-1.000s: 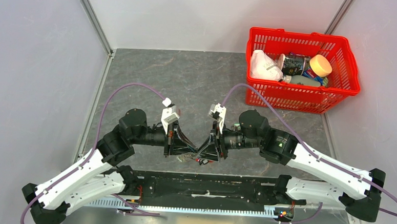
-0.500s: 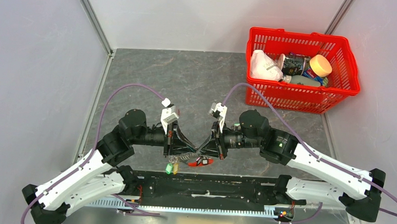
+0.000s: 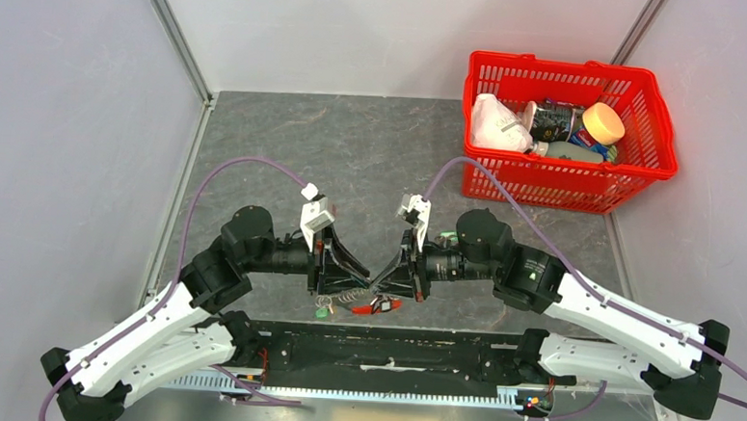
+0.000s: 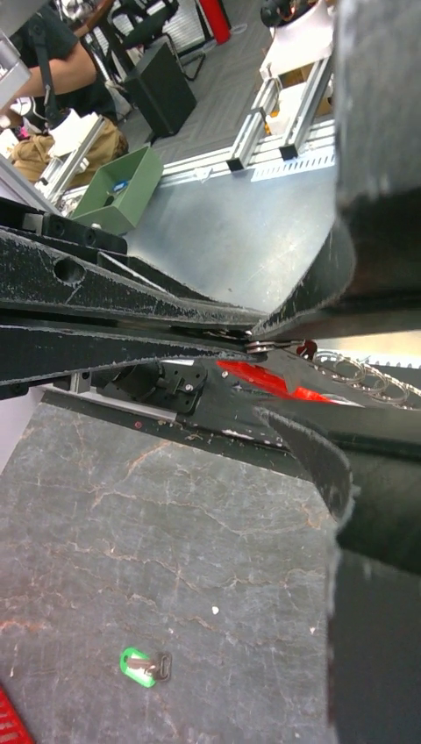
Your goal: Put the keys on the keyring
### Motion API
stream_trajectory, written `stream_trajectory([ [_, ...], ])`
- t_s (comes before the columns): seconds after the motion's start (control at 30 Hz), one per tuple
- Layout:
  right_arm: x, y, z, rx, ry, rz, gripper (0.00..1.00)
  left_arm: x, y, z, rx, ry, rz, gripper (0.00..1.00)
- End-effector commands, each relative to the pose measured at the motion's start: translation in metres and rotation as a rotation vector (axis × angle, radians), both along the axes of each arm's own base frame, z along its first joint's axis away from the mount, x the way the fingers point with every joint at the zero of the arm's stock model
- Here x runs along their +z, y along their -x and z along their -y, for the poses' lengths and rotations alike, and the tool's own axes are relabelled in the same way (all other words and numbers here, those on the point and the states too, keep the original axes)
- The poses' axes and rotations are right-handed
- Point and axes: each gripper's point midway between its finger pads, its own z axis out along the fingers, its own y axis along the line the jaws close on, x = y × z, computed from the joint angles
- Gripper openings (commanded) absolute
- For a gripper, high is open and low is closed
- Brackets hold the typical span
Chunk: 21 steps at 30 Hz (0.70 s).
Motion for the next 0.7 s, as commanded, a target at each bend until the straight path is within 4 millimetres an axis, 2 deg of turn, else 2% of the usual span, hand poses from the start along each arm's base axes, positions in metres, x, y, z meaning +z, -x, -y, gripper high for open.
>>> stream_trajectory([
  [0.0, 0.03, 0.0, -0.001, 0.0, -0.11, 0.059, 0.0, 0.019, 0.004, -0.001, -0.014, 0.062, 0.058, 0.42],
  [0.03, 0.031, 0.0, -0.001, 0.0, -0.113, 0.059, 0.0, 0.019, 0.004, -0.001, -0.011, 0.062, 0.059, 0.48],
  [0.1, 0.032, 0.001, 0.001, 0.001, -0.118, 0.06, 0.0, 0.018, 0.003, -0.001, -0.005, 0.06, 0.06, 0.51],
  [0.67, 0.023, 0.002, 0.012, -0.029, -0.094, 0.057, 0.0, 0.026, -0.005, -0.008, 0.074, 0.088, 0.101, 0.51],
])
